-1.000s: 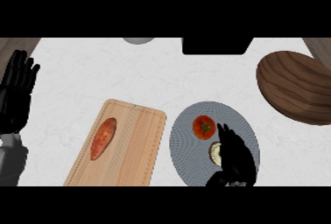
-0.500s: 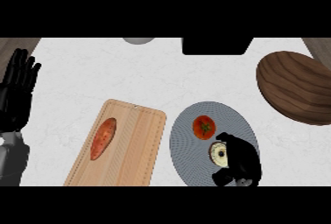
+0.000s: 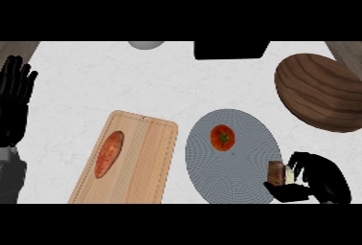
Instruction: Pick the cupcake from the placemat and place it in the bowl
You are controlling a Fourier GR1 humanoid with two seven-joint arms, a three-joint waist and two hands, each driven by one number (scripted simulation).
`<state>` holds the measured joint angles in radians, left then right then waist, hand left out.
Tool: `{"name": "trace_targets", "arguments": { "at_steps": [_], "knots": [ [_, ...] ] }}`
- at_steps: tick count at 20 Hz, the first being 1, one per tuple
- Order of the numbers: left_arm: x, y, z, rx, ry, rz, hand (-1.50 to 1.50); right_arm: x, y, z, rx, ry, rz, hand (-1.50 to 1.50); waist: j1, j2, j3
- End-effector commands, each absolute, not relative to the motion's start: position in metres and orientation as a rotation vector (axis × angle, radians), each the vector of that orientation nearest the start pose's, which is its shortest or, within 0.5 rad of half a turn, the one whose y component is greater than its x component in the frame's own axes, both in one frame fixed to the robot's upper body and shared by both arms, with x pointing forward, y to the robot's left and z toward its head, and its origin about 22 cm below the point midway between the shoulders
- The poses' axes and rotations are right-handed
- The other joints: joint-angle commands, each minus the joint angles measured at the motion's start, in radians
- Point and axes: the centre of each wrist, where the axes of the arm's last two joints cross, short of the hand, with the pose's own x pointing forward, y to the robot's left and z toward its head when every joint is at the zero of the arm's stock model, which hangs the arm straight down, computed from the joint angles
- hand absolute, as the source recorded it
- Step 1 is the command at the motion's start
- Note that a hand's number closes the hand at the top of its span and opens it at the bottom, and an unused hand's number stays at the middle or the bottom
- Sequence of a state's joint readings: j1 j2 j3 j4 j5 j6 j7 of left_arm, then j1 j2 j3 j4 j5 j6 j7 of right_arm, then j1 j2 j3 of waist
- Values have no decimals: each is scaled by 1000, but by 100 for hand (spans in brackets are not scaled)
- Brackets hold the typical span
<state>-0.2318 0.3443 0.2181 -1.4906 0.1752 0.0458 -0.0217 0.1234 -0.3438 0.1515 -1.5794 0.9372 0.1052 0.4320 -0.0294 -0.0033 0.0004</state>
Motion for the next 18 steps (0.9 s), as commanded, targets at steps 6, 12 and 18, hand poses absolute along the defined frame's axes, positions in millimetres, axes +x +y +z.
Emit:
{"name": "trace_targets", "arguments": {
  "at_steps": [6, 12, 18],
  "knots": [
    [286, 345, 83, 281, -1786, 69, 0, 178, -486, 62, -1107, -687, 928, 150, -24, 5, 12],
    [290, 334, 77, 239, -1781, 63, 0, 153, -572, 124, -1232, -769, 844, 150, 4, 11, 12],
    [293, 336, 84, 254, -1791, 55, 0, 121, -622, 175, -1231, -1022, 794, 150, 10, 4, 9]
  ]
}}
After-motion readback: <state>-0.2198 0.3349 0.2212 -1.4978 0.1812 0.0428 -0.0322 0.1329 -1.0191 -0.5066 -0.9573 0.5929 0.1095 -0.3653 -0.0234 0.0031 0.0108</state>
